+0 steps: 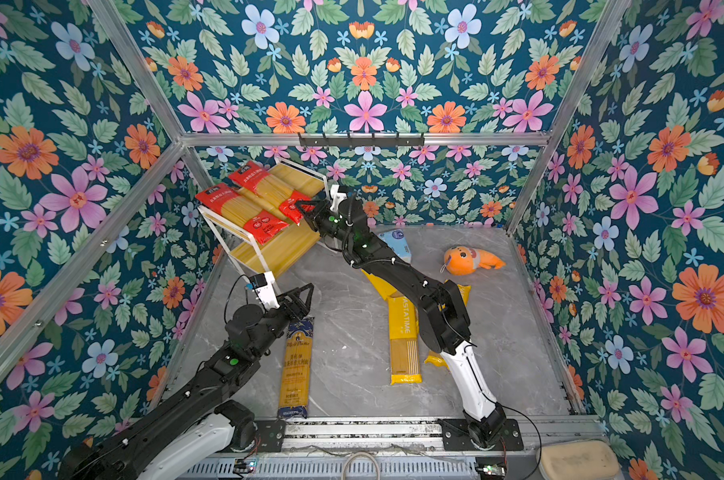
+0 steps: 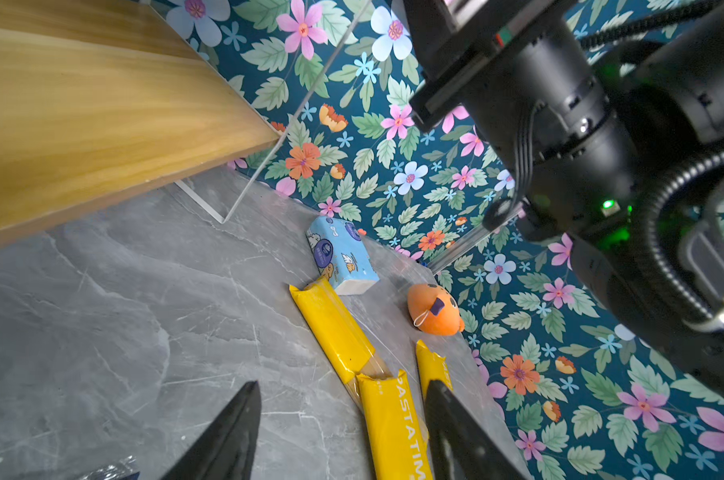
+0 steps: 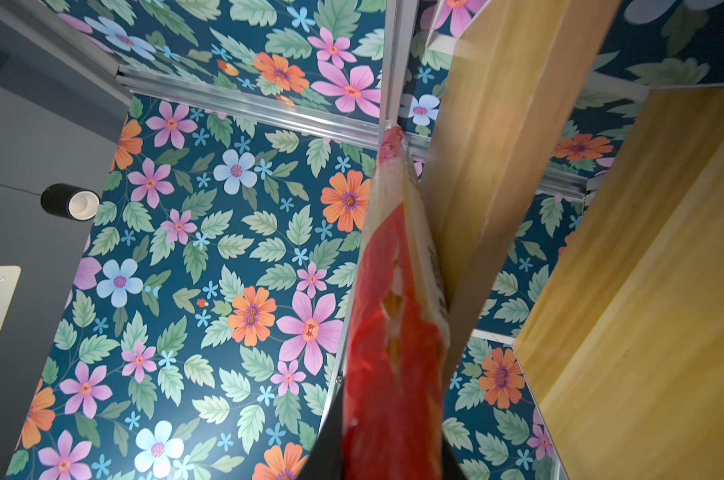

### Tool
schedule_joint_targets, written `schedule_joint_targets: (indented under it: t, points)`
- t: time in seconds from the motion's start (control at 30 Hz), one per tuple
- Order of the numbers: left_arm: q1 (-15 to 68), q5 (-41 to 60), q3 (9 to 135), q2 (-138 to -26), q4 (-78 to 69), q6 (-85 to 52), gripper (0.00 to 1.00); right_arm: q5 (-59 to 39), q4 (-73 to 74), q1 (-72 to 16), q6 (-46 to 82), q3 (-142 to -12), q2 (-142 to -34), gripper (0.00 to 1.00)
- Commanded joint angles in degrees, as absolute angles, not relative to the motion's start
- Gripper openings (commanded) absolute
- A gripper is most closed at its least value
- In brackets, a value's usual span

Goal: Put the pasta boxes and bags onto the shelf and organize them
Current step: 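Open the right gripper and withdraw it from the shelf, then move the right gripper to the navy spaghetti pack and grasp it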

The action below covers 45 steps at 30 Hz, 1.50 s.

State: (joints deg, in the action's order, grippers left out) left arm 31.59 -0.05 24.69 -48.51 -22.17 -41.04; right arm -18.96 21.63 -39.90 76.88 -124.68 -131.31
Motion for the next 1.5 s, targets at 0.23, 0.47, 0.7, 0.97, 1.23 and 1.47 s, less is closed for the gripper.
schedule_joint_targets:
  t: [0.23, 0.47, 0.7, 0.97, 1.23, 1.47]
  points:
    - [32.74, -1.15, 24.76, -49.77, -23.90, -40.17, 0.65, -23.02, 19.29, -40.28, 76.27, -122.15, -128.35, 0.42]
    - [33.05, -0.79, 25.14, -50.77, -24.21, -39.79, 0.65, -22.86, 20.80, -40.27, 75.42, -118.31, -126.08, 0.29]
    - [34.05, -1.83, 25.31, -50.43, -24.25, -39.66, 0.65, -25.07, 18.59, -40.32, 76.13, -124.85, -129.97, 0.18]
    - [34.89, -3.13, 25.66, -50.16, -23.13, -39.20, 0.65, -25.85, 20.07, -40.16, 76.36, -121.36, -127.53, 0.34]
    - [34.81, -6.95, 29.88, -48.39, -10.85, -36.68, 0.65, -25.13, 26.33, -39.56, 74.59, -105.30, -117.46, 0.47]
    - [34.80, -9.85, 32.34, -50.29, 1.57, -38.56, 0.67, -22.42, 29.32, -39.69, 71.49, -85.83, -107.03, 0.49]
